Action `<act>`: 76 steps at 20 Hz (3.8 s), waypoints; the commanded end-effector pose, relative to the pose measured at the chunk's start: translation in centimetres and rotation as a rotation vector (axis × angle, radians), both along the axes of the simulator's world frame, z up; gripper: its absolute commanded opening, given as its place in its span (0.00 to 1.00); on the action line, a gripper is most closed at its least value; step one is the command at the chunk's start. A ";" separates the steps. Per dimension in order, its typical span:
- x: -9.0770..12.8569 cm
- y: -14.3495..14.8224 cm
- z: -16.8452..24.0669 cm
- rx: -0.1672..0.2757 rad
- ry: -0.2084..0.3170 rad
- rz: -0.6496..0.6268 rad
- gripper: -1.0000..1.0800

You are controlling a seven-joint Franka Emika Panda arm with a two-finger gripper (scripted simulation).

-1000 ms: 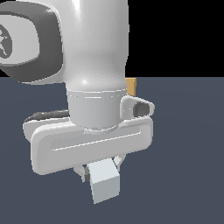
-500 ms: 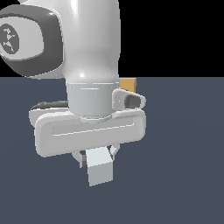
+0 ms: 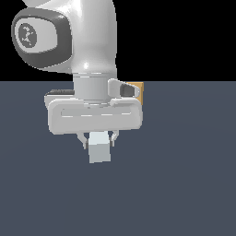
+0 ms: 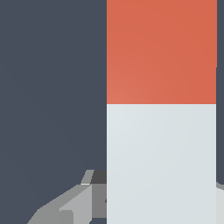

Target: Insert the peg into the horizontal hole in a box.

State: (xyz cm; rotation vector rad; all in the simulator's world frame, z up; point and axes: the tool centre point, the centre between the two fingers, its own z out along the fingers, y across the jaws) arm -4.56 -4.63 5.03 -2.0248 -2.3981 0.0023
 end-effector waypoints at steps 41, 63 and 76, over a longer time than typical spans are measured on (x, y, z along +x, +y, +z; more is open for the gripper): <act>1.9 20.3 7.2 -0.002 -0.003 -0.432 0.00; 2.7 23.5 7.3 0.000 -0.003 -0.429 0.00; 4.5 29.8 7.5 0.001 -0.006 -0.428 0.00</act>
